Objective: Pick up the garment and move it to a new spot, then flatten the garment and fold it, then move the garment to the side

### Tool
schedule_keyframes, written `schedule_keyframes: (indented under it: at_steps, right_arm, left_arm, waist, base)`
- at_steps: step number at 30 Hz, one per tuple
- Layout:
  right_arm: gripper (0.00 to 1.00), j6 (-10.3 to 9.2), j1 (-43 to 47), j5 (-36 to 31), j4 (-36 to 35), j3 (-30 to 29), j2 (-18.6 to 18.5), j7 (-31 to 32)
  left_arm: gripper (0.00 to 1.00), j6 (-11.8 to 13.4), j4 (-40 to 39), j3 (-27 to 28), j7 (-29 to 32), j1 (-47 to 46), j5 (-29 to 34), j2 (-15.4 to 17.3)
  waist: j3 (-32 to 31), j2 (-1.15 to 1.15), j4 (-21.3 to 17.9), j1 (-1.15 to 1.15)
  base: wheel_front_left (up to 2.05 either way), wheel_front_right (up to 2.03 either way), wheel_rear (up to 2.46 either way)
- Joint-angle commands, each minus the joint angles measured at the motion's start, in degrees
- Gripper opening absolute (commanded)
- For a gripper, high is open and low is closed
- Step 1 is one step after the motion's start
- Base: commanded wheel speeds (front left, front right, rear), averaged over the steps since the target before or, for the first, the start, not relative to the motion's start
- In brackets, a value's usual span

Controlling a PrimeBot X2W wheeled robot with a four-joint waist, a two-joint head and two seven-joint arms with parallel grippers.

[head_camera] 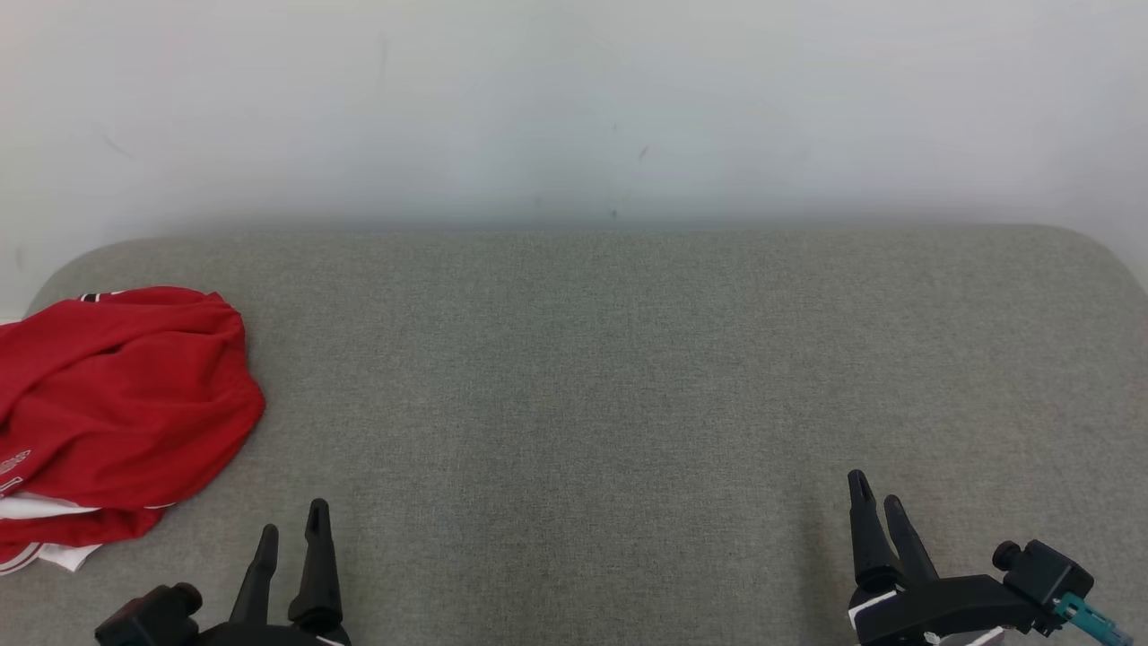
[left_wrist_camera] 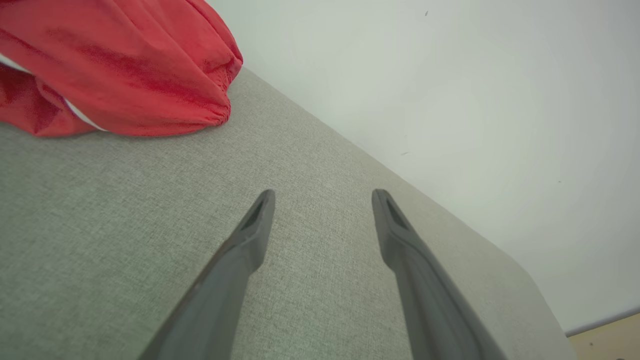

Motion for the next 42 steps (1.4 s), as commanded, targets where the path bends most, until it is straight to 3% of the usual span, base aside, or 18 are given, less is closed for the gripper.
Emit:
schedule_keyframes:
  at_steps: [1, 19, 42]
  right_arm:
    - [1.00, -0.05, -1.4, -2.2, -0.2, 0.0, -0.1, -0.4]
    - [1.00, -0.07, -2.5, -13.8, 2.2, -0.1, -0.1, -1.3]
    - [1.00, -0.09, -1.5, -24.7, 1.2, 0.2, -0.1, -2.0]
  left_arm:
    - [1.00, -0.1, -0.3, -0.5, -0.7, -1.3, 2.6, 0.7]
    - [1.00, 1.8, 0.7, -4.1, -4.1, -2.7, 15.5, 1.6]
    - [1.00, 3.4, 1.3, -6.6, -7.5, -2.2, 26.3, 2.6]
  waist:
    - [0.2, 0.00, 0.0, 0.00]
    - [0.9, 0.00, 0.1, 0.00]
    - [0.8, 0.00, 0.5, 0.00]
  base:
    - [0.00, 0.00, 0.00]
    - [0.00, 0.00, 0.00]
    - [0.00, 0.00, 0.00]
